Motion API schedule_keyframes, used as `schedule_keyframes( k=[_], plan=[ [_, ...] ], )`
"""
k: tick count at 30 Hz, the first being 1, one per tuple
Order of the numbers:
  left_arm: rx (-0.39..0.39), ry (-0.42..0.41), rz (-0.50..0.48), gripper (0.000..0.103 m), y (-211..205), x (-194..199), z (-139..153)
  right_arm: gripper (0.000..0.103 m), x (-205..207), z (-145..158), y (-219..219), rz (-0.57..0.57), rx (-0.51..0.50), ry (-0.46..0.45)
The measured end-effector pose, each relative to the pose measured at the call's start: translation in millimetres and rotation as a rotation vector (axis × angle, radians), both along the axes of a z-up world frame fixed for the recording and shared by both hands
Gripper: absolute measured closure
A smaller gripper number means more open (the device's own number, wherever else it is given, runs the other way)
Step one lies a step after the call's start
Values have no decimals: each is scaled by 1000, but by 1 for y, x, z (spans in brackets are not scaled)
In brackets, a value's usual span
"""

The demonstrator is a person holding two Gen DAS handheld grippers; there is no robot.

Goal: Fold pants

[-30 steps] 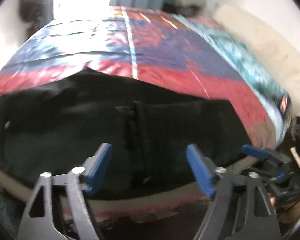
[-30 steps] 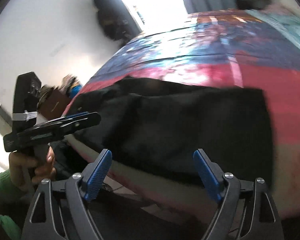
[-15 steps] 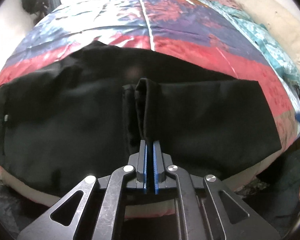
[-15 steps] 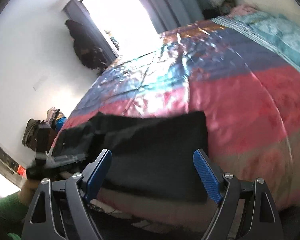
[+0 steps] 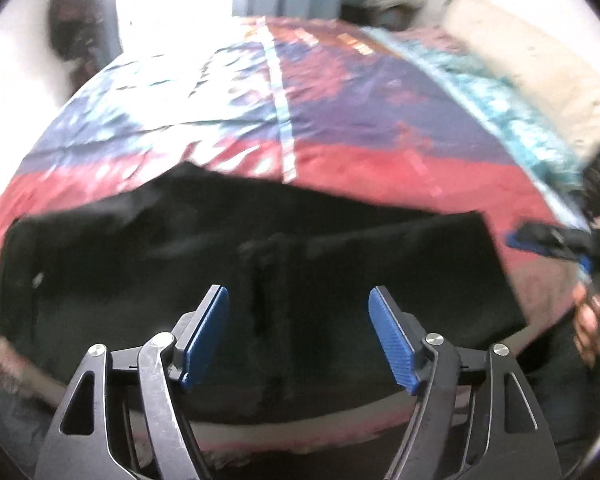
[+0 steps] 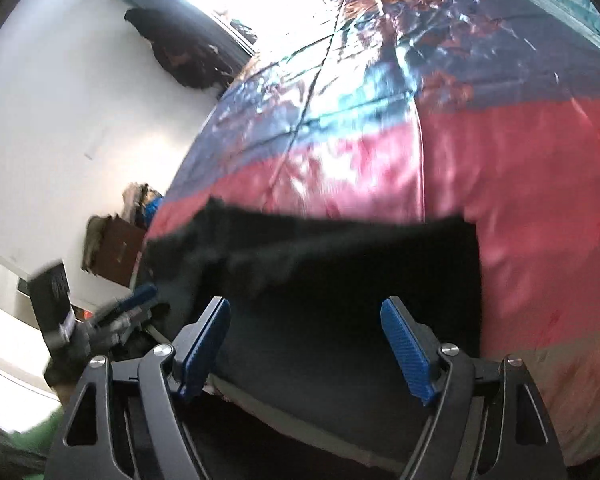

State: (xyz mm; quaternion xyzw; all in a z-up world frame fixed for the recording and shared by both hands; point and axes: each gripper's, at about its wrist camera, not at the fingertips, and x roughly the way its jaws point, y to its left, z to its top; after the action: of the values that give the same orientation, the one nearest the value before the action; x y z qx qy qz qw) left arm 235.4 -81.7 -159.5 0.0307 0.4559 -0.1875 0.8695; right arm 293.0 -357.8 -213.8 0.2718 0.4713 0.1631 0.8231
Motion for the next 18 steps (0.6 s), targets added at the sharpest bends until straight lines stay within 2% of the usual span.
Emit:
schedule_keyframes(
  k=[2,4,6,7,9,12,15,18],
  plan=[
    [-29,3,-43,20,-14,5,-4,25,17,-3,-9,-5,5,19],
    [-45,28,-75,19,-25,14,-22,25,41,-31,-22,-15,61,103],
    [10,78,-62,20,-31,25,-46,25,50,-60,-28,-67,97,185],
    [29,95,-54,20,-32,29,-55,25,51,-70,-29,-86,107,197],
    [60,119,-38,22,-29,32,-67,25,44,-62,-24,-97,90,159],
    [38,120,-36,22,-23,27,-67,25,25,-37,-22,-112,81,104],
    [56,111,-34,22,-23,22,-66,24,-10,-8,-16,-93,59,40],
    [65,109,-25,22,-22,19,-67,23,-46,-1,4,-66,-2,2]
  ],
)
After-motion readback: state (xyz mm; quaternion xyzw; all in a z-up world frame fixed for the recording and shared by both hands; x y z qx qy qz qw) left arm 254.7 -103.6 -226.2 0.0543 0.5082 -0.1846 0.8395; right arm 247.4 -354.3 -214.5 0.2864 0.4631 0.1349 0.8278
